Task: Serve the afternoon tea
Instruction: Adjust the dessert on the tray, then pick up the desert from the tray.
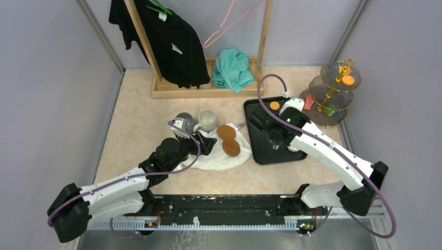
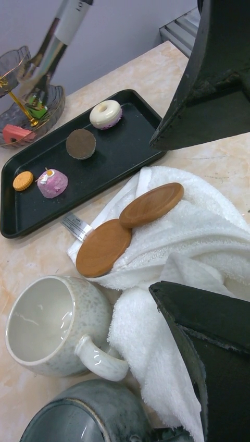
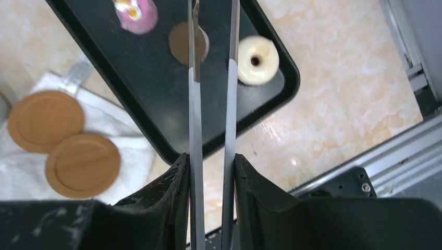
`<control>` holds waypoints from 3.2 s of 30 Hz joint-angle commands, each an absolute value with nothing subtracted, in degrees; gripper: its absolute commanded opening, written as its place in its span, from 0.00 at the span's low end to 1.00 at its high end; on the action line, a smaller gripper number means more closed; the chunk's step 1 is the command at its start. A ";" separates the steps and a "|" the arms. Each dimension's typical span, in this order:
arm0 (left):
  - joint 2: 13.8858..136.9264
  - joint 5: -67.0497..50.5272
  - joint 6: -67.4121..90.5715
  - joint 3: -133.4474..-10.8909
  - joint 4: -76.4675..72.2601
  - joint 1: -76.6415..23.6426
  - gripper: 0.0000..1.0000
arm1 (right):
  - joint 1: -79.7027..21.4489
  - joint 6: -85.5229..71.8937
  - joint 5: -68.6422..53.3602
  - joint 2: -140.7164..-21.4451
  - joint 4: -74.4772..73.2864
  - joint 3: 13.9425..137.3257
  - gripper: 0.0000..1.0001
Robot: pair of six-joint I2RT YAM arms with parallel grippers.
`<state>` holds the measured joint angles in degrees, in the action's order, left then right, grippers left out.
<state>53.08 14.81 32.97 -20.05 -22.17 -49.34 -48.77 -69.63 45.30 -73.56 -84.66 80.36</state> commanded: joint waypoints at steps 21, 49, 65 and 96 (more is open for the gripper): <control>53.00 11.78 33.66 -19.25 -24.67 -48.80 0.99 | -50.05 -81.01 30.91 -54.40 -85.86 61.09 0.27; 53.25 15.70 31.50 -19.76 -22.61 -48.15 0.99 | -66.47 -80.14 31.29 -70.14 -66.56 66.39 0.27; 58.02 18.11 31.43 -21.53 -22.60 -47.89 0.99 | -58.83 -63.16 38.57 -64.20 -56.77 61.07 0.28; 62.84 19.51 32.09 -28.78 -18.37 -47.97 0.99 | -65.09 -65.02 36.09 -54.61 -61.88 52.11 0.35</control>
